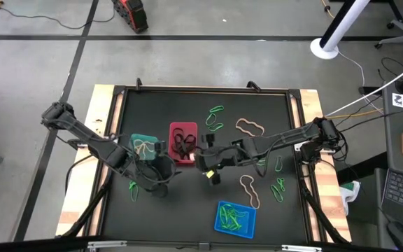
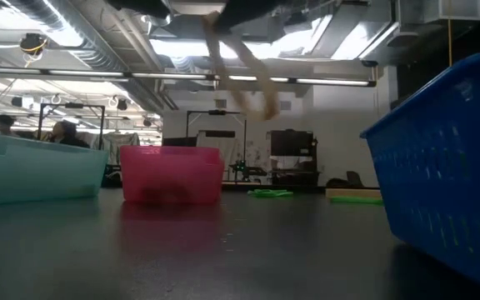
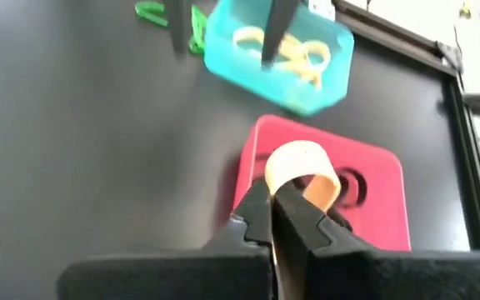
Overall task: Sort rubber bands into baskets
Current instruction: Put the light yellow rubber band into the light blue bin
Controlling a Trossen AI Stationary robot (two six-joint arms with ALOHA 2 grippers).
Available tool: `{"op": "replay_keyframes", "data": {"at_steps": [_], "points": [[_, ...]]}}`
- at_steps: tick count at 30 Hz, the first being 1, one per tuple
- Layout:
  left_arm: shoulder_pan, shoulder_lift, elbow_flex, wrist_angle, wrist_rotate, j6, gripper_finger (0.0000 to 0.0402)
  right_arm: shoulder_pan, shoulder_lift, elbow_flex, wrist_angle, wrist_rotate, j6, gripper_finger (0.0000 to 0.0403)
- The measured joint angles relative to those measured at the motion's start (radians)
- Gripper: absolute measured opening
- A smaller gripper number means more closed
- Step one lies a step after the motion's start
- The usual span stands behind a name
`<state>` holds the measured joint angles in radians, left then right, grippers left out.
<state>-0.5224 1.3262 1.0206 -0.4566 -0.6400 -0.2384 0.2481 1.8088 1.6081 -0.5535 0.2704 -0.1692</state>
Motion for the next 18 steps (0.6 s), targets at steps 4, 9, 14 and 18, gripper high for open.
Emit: {"op": "replay_keyframes", "data": {"at_steps": [4,9,14,18], "points": [[0.018,0.042,0.000,0.057,-0.047,0.036,0.0170,0.000,0.000,0.000,0.039,-0.025,-0.012,0.0000],[0.056,0.085,0.000,0.076,-0.092,0.037,0.0170,0.000,0.000,0.000,0.050,-0.057,-0.021,0.0000],[0.096,0.112,0.000,0.091,-0.096,0.031,0.0170,0.000,0.000,0.000,0.080,-0.098,-0.021,0.0000],[0.119,0.118,0.000,0.110,-0.097,0.031,0.0170,0.000,0.000,0.000,0.089,-0.107,-0.021,0.0000]]}}
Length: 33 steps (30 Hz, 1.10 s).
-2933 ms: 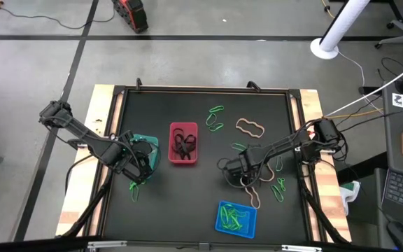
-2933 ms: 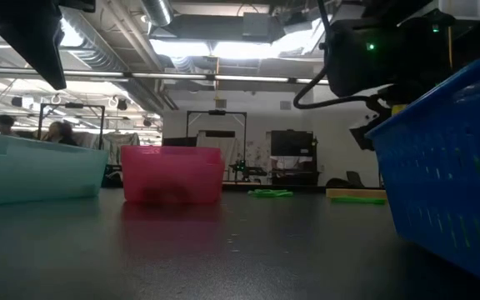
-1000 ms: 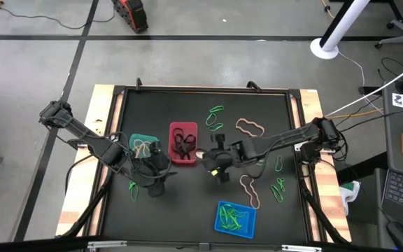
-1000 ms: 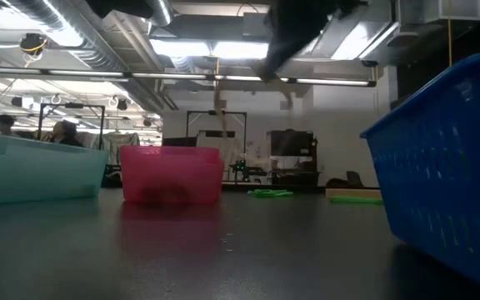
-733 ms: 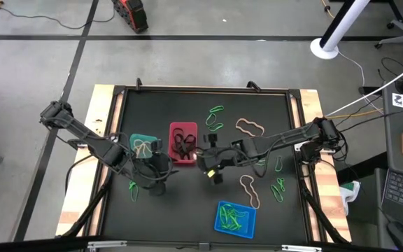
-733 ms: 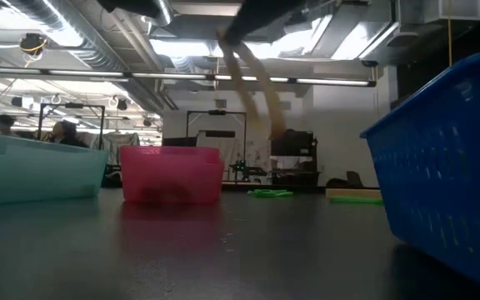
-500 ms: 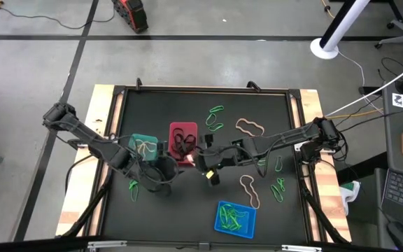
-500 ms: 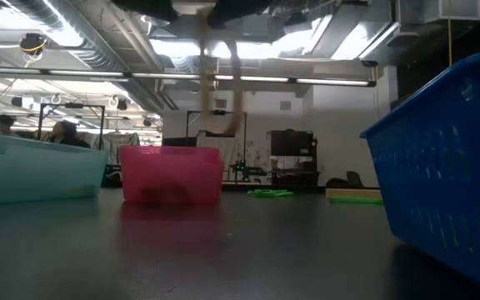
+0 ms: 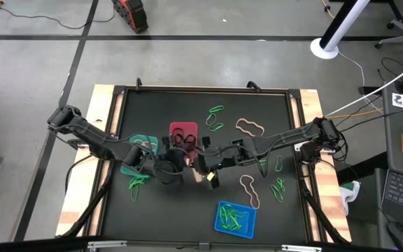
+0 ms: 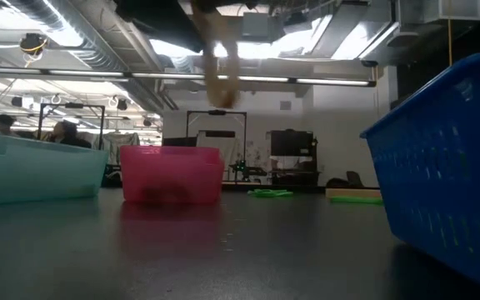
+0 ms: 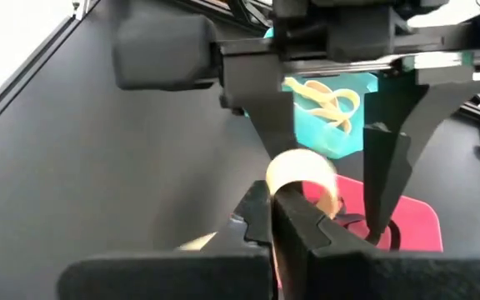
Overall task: Sort rubber bands into baskets
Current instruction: Put the light yellow rubber band into the light blue bin
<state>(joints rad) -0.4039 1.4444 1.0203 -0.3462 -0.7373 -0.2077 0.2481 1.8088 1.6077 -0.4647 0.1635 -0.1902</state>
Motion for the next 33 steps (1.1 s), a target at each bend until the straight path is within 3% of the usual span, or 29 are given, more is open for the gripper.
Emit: {"op": "replay_keyframes", "data": {"at_steps": [10,13,19,33], "points": [[0.007,0.005,0.000,-0.001,0.001,0.006,0.0164,0.000,0.000,0.000,0.000,0.000,0.000,0.0000],[0.007,0.005,0.000,-0.001,0.002,0.011,0.0128,0.000,0.000,0.000,0.000,0.000,0.000,0.0000],[0.007,0.005,0.000,-0.002,0.002,0.005,0.0013,0.000,0.000,0.000,0.000,0.000,0.001,0.0003],[0.007,-0.018,0.000,-0.025,0.004,-0.008,0.0004,0.000,0.000,0.000,-0.004,-0.019,0.002,0.0014]]}}
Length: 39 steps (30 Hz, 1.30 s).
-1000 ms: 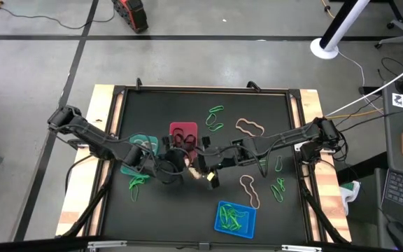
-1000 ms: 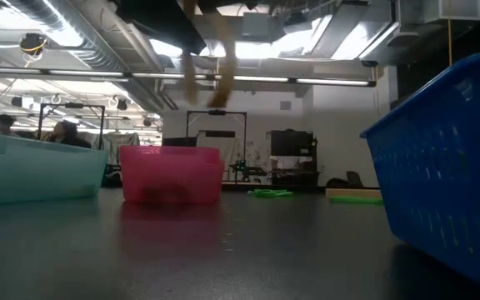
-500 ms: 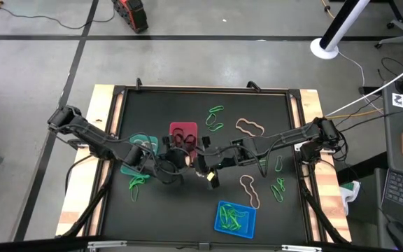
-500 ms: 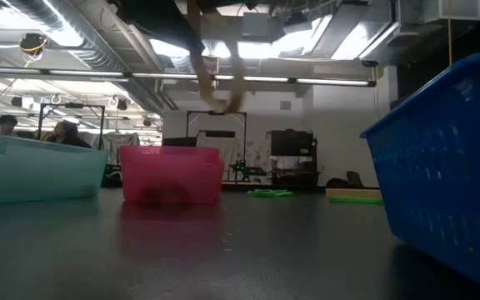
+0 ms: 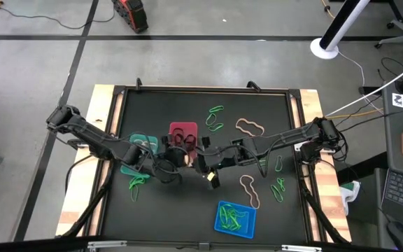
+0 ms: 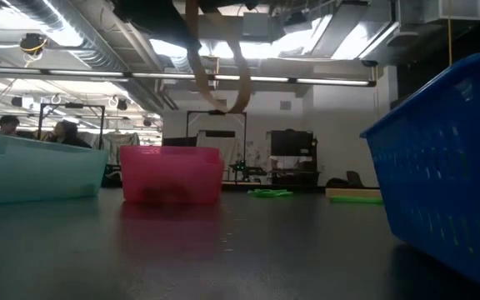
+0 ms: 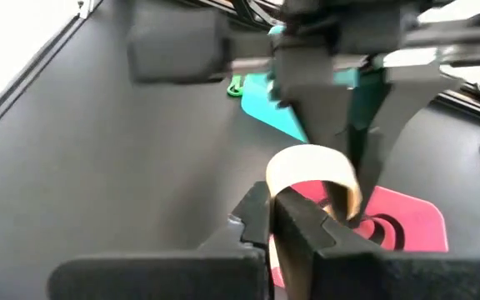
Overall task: Sort rubber bands into baskets
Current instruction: Put the light yellow rubber band into the light blue bin
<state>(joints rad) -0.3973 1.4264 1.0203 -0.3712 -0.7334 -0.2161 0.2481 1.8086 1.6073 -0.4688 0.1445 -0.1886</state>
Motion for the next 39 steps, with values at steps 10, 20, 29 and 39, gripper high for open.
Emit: {"op": "replay_keyframes", "data": {"at_steps": [10,20,29,39], "points": [[-0.003,-0.150,0.000,-0.224,0.004,-0.129,0.0002,0.000,-0.001,0.000,-0.026,-0.002,0.058,0.0108],[-0.028,-0.295,0.000,-0.670,0.123,-0.453,0.0002,0.000,-0.001,0.000,-0.110,-0.024,0.061,0.0181],[-0.087,-0.327,0.000,-0.934,0.196,-0.686,0.0003,0.000,0.008,-0.001,-0.156,-0.025,0.061,0.0182],[-0.087,-0.327,0.000,-1.034,0.257,-0.807,0.0016,0.000,0.009,-0.001,-0.170,-0.067,0.061,0.0182]]}}
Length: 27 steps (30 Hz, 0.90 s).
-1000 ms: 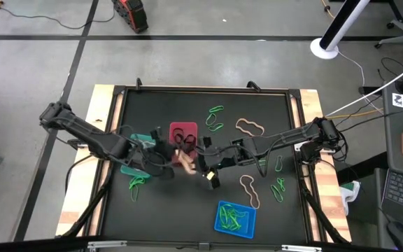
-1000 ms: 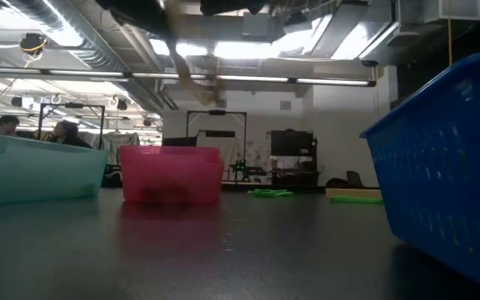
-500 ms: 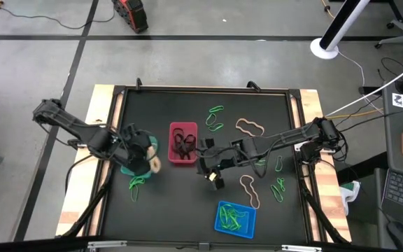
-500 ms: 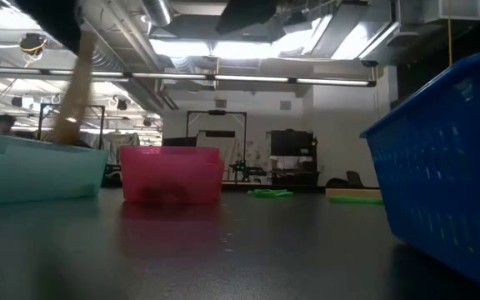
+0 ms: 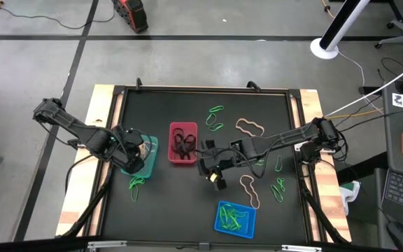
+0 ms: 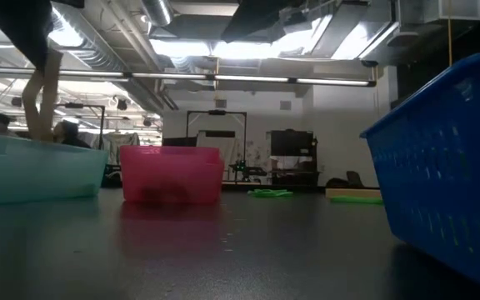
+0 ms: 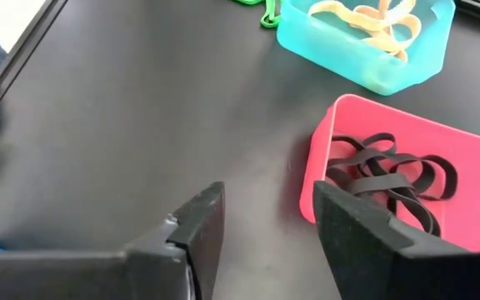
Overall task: Sort rubber bands into baskets
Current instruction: Put the light yellow rubber band into the light blue bin, then put the green rubber band into the blue bin
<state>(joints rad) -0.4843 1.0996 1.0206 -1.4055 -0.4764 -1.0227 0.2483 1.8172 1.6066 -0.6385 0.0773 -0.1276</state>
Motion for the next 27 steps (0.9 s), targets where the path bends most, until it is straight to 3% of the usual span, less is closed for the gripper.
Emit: {"op": "replay_keyframes", "data": {"at_steps": [5,11,16,22,27], "points": [[0.000,0.000,0.000,0.000,0.026,-0.028,0.0045,0.000,0.000,0.000,0.000,-0.003,0.000,0.0182],[0.000,0.000,0.000,0.001,0.088,-0.023,0.0106,0.000,0.000,0.000,0.000,-0.003,0.027,0.0182],[0.000,0.000,0.000,0.002,0.236,-0.026,0.0135,0.000,0.000,0.000,-0.001,-0.004,0.055,0.0182],[-0.018,0.000,0.000,0.066,0.483,-0.207,0.0138,0.000,0.000,0.000,-0.006,-0.004,0.056,0.0182],[-0.090,0.016,0.000,0.221,0.520,-0.395,0.0138,0.000,0.000,0.000,-0.028,-0.008,0.059,0.0182]]}}
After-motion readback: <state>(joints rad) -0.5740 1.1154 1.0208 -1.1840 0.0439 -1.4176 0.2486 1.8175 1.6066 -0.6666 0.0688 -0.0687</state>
